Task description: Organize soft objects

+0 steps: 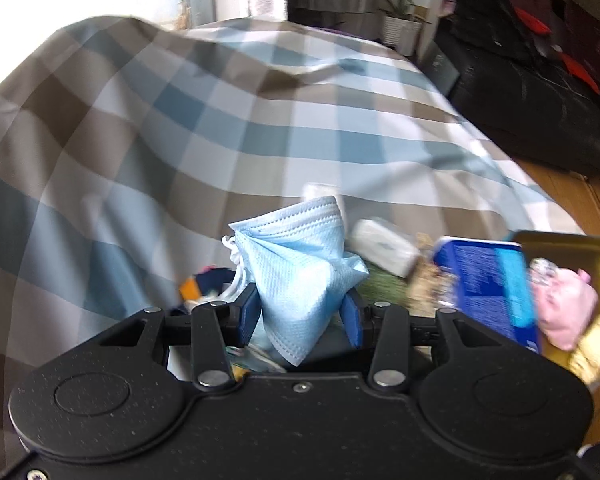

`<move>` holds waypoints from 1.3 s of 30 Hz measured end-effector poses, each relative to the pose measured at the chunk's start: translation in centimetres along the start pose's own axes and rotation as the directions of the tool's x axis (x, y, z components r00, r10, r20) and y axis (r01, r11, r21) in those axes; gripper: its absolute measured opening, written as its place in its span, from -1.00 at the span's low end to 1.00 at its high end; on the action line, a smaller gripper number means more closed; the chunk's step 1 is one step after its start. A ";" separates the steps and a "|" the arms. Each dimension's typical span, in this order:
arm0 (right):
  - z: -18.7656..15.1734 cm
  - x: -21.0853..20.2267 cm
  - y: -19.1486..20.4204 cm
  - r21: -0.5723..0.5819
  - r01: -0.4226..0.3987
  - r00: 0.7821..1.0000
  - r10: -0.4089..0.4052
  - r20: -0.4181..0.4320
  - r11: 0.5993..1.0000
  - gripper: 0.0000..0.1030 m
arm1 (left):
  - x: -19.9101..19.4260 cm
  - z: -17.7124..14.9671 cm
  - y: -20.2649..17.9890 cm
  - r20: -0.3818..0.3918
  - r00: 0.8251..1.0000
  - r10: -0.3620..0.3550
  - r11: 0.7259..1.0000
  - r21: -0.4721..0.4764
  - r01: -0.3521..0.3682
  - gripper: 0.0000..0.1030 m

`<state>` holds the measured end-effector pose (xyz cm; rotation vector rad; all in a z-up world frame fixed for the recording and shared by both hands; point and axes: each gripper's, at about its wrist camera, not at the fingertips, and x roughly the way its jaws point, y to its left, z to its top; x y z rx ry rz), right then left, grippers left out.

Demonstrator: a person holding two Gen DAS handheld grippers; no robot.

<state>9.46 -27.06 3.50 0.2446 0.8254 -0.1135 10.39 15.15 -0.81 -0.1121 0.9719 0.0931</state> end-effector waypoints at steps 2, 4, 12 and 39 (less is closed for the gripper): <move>0.2 0.1 -0.5 0.017 0.000 1.000 0.000 -0.012 1.000 -0.03 | -1.0 0.0 -1.7 0.006 1.000 -0.014 1.000 0.026 0.014 -0.16; 0.4 -0.4 -0.9 0.028 -0.022 1.000 0.022 0.000 0.999 -0.03 | -2.0 0.1 -3.5 0.011 0.999 -0.044 0.998 0.051 0.044 -0.16; 2.1 -2.0 -1.6 0.023 -0.062 0.996 0.060 0.061 0.998 -0.03 | -3.7 -0.4 -11.3 0.009 0.988 -0.151 0.974 0.173 0.148 -0.17; 1.1 -1.9 -0.8 0.026 -0.114 0.993 0.114 0.010 0.993 -0.02 | -1.9 -5.2 -4.8 0.002 0.999 0.034 0.996 0.080 -0.034 0.47</move>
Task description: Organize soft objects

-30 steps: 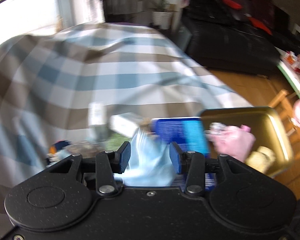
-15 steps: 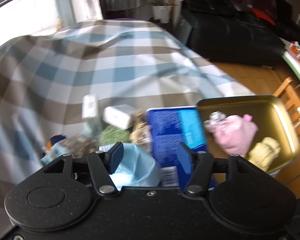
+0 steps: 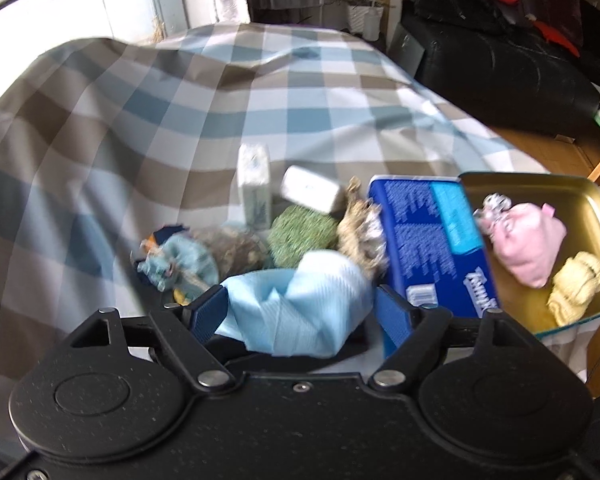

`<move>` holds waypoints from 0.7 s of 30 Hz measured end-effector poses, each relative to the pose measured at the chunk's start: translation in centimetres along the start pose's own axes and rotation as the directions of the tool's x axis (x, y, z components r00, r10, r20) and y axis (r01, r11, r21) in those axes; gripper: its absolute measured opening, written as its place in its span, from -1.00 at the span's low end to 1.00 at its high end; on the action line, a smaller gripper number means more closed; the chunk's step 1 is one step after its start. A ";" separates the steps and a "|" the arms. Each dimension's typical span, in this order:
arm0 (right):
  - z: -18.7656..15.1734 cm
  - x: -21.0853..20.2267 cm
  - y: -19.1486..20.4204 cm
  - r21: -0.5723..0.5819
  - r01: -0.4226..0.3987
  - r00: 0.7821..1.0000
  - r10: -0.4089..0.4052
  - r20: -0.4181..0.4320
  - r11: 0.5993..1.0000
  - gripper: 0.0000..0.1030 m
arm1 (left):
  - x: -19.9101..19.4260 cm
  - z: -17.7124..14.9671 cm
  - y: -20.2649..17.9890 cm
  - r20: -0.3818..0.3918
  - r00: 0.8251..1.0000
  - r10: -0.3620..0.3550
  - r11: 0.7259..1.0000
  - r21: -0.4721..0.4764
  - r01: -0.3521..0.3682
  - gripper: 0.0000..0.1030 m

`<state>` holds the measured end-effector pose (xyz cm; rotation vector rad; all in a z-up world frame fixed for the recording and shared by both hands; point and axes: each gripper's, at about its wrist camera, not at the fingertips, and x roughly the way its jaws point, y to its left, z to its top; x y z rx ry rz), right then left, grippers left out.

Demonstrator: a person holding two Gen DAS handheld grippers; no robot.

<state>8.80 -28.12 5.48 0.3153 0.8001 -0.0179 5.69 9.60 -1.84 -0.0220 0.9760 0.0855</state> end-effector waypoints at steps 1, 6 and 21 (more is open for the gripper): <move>0.0 0.0 0.1 -0.003 0.003 1.000 -0.003 -0.002 1.000 -0.02 | 0.2 -0.2 0.3 -0.008 1.000 -0.003 1.000 -0.010 0.003 0.48; -0.1 0.6 0.8 -0.026 0.019 1.000 -0.019 -0.015 0.999 -0.02 | 0.7 -0.4 1.4 -0.015 1.000 -0.018 0.998 -0.063 0.017 0.48; 0.0 1.3 1.0 -0.041 0.038 0.999 -0.039 -0.026 0.998 -0.02 | -0.6 1.0 2.2 0.005 0.996 -0.086 0.988 -0.126 0.086 -0.07</move>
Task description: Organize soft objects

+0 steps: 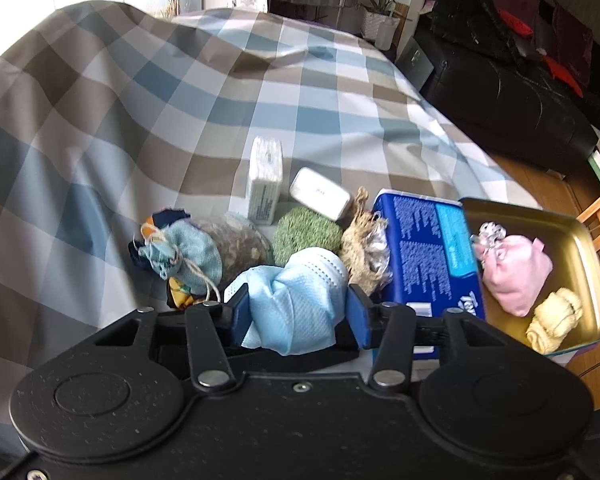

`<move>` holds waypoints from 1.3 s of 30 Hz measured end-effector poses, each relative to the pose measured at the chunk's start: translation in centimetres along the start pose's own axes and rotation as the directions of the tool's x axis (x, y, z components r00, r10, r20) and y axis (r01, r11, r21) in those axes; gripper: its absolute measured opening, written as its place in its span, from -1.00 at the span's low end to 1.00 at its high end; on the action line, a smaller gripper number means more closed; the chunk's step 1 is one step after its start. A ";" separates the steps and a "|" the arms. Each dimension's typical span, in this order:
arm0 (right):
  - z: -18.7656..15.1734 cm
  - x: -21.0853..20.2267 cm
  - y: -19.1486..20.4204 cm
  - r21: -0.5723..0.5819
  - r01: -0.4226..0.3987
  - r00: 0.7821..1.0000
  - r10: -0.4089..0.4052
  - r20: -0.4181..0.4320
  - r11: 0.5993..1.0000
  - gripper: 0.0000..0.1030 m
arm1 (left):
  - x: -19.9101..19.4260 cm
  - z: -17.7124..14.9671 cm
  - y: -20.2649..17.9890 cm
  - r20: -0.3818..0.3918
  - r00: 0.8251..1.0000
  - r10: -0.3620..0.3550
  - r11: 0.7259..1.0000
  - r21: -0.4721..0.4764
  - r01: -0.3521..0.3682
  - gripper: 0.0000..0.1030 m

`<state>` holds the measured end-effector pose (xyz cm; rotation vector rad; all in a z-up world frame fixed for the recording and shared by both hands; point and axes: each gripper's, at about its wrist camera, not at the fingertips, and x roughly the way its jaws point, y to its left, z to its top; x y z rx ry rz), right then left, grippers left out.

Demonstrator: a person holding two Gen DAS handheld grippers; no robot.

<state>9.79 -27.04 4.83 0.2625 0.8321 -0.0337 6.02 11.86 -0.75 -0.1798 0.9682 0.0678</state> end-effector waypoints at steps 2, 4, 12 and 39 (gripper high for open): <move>0.0 0.0 0.0 0.000 -0.001 1.000 0.001 0.000 1.000 -0.02 | -0.4 0.5 -0.3 0.006 1.000 -0.016 1.000 -0.003 0.016 -0.07; 0.1 0.0 0.0 0.001 -0.001 1.000 0.001 0.001 1.000 -0.02 | -0.9 0.9 -0.9 0.014 0.999 -0.039 0.999 -0.003 0.039 -0.07; 0.7 -0.7 -1.0 0.038 0.001 1.000 -0.002 0.029 0.999 -0.02 | -2.2 2.4 -6.3 0.042 0.991 -0.127 0.989 0.085 0.123 -0.07; 2.3 0.7 -3.6 0.071 0.008 1.000 -0.006 -0.030 0.997 0.00 | 4.3 -0.9 -18.1 -0.155 0.971 -0.184 0.947 0.235 0.217 0.12</move>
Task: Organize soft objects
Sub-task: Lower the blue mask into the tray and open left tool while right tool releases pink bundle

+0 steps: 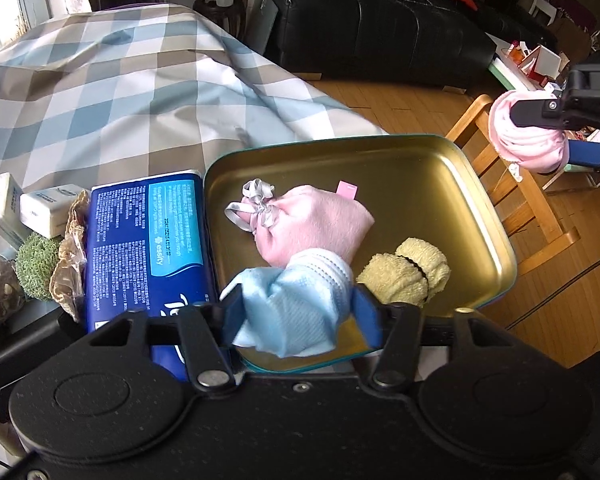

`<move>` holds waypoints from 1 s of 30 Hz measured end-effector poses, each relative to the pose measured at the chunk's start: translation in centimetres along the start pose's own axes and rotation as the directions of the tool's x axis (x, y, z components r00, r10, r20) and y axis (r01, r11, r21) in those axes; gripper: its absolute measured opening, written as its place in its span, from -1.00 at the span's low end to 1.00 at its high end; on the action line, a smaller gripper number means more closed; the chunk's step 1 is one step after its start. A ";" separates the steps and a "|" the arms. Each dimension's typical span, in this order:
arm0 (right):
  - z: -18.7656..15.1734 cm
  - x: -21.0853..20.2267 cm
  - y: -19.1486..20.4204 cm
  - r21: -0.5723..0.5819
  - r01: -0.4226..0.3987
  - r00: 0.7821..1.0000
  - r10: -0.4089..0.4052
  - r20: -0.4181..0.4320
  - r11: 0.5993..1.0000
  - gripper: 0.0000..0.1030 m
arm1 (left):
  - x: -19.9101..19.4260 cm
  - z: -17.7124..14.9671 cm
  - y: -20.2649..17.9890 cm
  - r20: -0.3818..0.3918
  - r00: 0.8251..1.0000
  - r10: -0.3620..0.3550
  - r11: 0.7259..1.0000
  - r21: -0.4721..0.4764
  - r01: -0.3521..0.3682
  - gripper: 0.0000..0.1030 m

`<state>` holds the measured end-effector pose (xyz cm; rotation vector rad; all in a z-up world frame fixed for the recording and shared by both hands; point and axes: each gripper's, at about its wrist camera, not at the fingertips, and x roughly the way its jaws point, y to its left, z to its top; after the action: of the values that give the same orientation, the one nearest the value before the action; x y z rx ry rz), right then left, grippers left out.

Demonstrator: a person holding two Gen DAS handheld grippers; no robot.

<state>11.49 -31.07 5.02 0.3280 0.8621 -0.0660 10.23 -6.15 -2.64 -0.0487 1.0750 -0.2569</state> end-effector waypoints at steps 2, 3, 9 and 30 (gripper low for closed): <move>0.0 0.1 0.1 -0.002 0.001 1.000 -0.001 -0.003 1.000 0.00 | 0.0 0.0 0.2 -0.001 1.000 -0.001 1.000 -0.004 0.001 0.17; 0.0 0.1 0.1 -0.003 0.003 1.000 -0.003 -0.004 1.000 0.00 | 0.0 0.0 0.3 -0.001 1.000 -0.005 1.000 -0.010 0.005 0.18; 0.0 0.2 0.0 -0.002 0.015 1.000 -0.015 -0.009 1.000 0.00 | -0.1 0.1 0.8 0.004 1.000 -0.024 0.999 -0.022 0.024 0.26; 0.0 0.6 -0.1 0.032 0.033 0.999 -0.032 -0.026 0.999 0.23 | -0.4 -0.3 1.0 0.012 1.000 -0.018 1.000 -0.021 0.018 0.49</move>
<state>11.86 -31.08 4.60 0.3455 0.8923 -0.1057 9.96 -5.05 -2.66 -0.0788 1.0658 -0.2608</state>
